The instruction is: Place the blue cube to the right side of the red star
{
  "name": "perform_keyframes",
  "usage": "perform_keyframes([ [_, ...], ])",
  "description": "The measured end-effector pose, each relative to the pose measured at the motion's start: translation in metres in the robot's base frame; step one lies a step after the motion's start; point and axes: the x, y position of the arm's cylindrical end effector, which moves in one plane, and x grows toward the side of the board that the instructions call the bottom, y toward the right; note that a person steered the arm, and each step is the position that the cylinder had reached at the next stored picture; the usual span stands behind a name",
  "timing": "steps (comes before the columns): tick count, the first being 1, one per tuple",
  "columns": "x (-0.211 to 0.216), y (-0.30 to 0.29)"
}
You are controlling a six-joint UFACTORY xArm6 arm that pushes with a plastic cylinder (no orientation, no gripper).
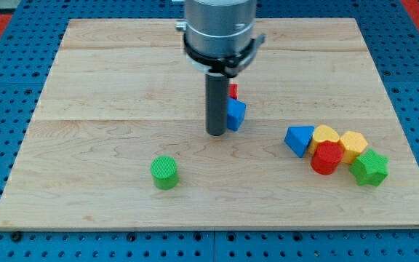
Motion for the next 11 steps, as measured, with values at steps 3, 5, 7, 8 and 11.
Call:
perform_keyframes([
  [3,-0.014,-0.010],
  [5,-0.016,0.078],
  [7,-0.026,0.087],
  [8,-0.056,0.090],
  [11,0.027,0.091],
])
